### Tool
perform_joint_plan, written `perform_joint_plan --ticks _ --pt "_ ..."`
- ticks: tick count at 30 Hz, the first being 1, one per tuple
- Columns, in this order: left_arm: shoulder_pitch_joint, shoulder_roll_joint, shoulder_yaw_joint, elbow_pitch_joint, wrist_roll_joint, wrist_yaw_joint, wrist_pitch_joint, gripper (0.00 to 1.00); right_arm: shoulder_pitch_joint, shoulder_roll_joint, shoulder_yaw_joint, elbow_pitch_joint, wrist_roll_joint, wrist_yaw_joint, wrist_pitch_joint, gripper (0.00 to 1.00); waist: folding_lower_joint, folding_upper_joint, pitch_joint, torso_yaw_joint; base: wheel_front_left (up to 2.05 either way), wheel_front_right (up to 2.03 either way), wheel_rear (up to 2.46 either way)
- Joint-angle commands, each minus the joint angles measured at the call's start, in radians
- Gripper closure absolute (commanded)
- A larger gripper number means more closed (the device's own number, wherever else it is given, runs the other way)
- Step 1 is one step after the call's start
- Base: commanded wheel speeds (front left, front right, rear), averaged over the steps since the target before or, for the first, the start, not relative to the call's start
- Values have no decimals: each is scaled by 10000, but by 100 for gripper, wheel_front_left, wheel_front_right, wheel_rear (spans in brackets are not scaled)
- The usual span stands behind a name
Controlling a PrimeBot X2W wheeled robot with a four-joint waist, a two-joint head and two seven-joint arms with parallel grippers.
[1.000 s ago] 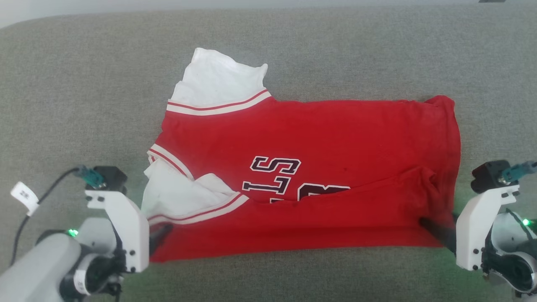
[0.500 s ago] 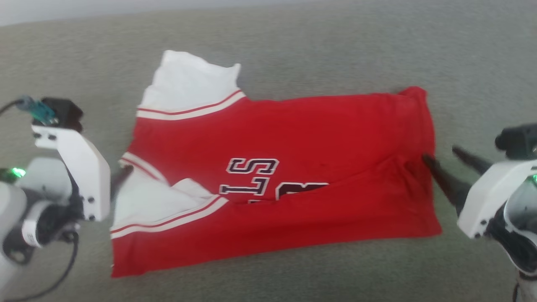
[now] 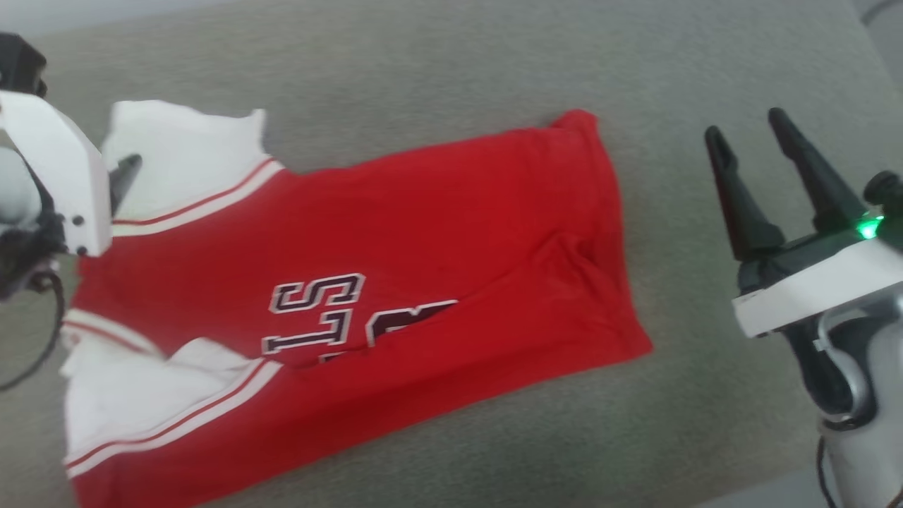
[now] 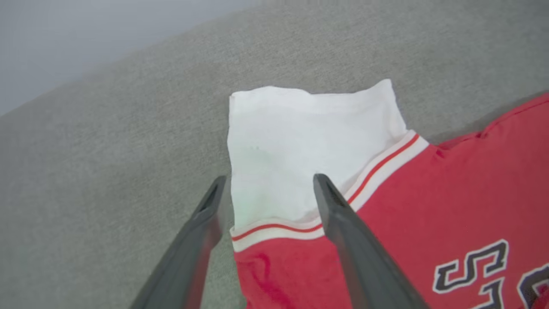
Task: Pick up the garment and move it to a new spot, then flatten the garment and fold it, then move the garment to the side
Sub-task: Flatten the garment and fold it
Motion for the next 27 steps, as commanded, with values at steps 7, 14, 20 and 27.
perform_joint_plan --ticks 7,14,20,27 --pt "-833 -6 -89 1562 461 -435 -174 0 -118 125 408 665 167 -5 -556 0 0 0 570 -998 0 0 0" --pt "-1375 46 -179 2954 507 -497 240 0 -152 72 740 903 427 -5 -585 0 0 0 885 -1436 0 0 0" --pt "-1454 -259 -438 3995 412 -85 1153 0 -225 -107 888 927 680 -5 -428 0 0 0 1136 -1460 0 0 0" --pt "-1437 -832 -791 3920 154 -29 2221 100 -806 -176 1146 949 1092 -5 135 0 0 0 1355 -1087 0 0 0"
